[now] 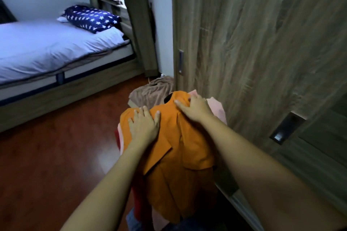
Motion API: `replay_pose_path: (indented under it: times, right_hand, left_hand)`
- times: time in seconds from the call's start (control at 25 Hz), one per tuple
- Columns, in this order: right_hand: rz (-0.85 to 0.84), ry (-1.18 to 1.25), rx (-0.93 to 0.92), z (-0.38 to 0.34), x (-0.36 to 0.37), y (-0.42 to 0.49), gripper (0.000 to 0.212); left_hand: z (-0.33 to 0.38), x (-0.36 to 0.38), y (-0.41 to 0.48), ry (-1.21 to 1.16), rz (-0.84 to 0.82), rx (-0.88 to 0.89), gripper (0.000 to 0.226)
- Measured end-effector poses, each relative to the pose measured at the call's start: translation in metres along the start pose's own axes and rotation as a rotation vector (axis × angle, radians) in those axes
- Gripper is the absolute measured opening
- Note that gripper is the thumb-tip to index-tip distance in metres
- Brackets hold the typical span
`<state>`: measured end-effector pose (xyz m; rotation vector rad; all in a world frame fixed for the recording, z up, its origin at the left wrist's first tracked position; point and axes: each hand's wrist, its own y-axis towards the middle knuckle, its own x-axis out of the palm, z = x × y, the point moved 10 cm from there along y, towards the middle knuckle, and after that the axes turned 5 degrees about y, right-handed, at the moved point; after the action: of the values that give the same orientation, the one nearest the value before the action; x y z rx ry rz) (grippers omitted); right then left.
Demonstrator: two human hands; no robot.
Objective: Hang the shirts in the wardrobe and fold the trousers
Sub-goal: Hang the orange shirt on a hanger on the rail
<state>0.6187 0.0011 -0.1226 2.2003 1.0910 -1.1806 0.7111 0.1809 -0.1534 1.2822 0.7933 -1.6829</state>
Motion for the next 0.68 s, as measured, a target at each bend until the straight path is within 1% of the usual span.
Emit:
replay_pose_path:
  times: [0.04,0.12,0.16,0.2,0.28,0.36,0.44,0.52,0.6,0.68]
  right_hand:
    - [-0.008,-0.071,0.008,-0.002,0.007,0.002,0.063]
    - [0.045,-0.111,0.036,-0.003,0.007,0.003,0.040]
    - [0.101,-0.050,0.060,-0.002,0.002,0.001,0.032]
    - [0.158,0.065,0.087,0.001,-0.004,-0.003,0.026]
    - [0.254,0.324,0.134,0.009,-0.019,-0.016,0.023]
    - [0.266,0.531,0.202,0.023,-0.031,-0.026,0.023]
    - [0.230,0.655,0.251,0.034,-0.040,-0.035,0.019]
    - [0.229,0.769,0.205,0.039,-0.058,-0.044,0.009]
    - [0.258,0.836,0.096,0.036,-0.095,-0.062,0.014]
    - [0.242,0.734,-0.048,0.026,-0.137,-0.089,0.010]
  left_hand:
    - [-0.003,-0.004,0.003,-0.017,0.054,-0.008,0.063]
    - [-0.004,-0.023,0.003,-0.070,0.197,0.014,0.045]
    - [-0.003,-0.032,0.001,-0.103,0.243,0.028,0.037]
    - [-0.005,-0.037,0.001,-0.146,0.270,0.025,0.032]
    - [-0.015,-0.046,-0.003,-0.262,0.307,-0.037,0.027]
    - [-0.024,-0.058,-0.017,-0.433,0.383,-0.126,0.027]
    - [-0.029,-0.074,-0.039,-0.559,0.459,-0.187,0.030]
    - [-0.025,-0.098,-0.058,-0.655,0.527,-0.157,0.029]
    - [-0.016,-0.124,-0.069,-0.729,0.556,-0.126,0.021]
    - [-0.008,-0.150,-0.081,-0.789,0.595,-0.096,0.016]
